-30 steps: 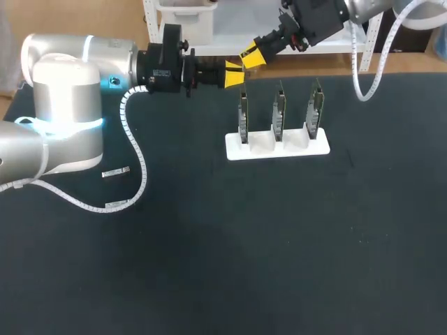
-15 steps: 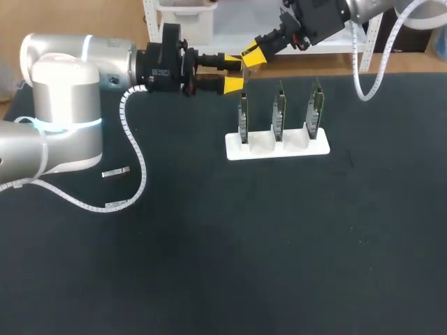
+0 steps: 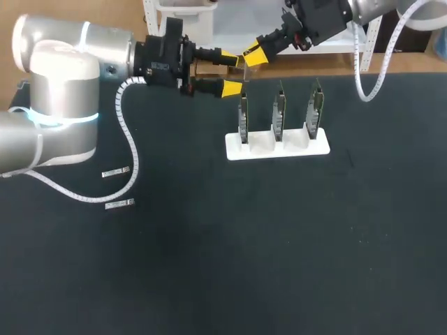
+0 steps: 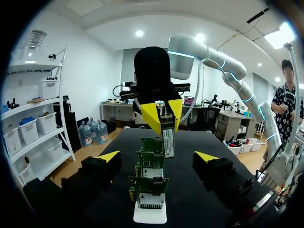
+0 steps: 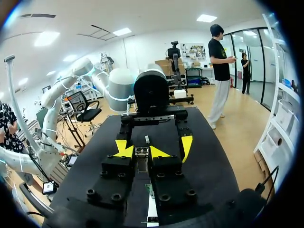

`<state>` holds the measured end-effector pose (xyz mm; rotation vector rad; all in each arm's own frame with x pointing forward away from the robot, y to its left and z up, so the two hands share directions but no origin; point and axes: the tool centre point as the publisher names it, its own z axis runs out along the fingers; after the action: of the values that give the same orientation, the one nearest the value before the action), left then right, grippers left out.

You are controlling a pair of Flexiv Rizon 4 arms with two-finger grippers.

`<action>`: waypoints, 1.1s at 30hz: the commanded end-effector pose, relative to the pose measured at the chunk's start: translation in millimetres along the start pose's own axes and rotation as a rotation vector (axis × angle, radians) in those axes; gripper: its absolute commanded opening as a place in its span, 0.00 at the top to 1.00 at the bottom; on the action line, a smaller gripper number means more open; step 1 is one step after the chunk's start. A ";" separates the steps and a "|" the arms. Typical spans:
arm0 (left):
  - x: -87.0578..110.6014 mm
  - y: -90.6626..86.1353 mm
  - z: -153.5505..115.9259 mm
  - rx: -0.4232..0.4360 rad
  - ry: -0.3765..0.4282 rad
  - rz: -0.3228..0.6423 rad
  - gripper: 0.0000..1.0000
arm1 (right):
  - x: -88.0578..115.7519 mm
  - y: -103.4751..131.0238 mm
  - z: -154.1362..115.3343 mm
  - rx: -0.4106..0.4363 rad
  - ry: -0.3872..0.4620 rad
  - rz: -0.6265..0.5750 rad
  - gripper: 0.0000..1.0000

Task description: Pick up the optical module with the left hand, and insert it into the network port with the right hand.

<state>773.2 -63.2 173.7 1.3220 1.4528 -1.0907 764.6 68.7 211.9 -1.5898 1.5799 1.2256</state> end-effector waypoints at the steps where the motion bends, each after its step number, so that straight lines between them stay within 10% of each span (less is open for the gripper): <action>1: -1.2 -14.1 -15.6 -0.022 0.062 -0.012 0.00 | 0.4 4.0 -1.0 0.006 -0.002 -0.004 1.00; 33: 36.1 -2.8 -17.7 -0.013 0.376 -0.092 0.00 | 1.2 7.3 -4.6 0.002 -0.008 -0.011 1.00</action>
<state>757.3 -33.8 144.3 1.4753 1.7767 -0.9204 761.1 64.4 214.3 -1.5927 1.5657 1.2276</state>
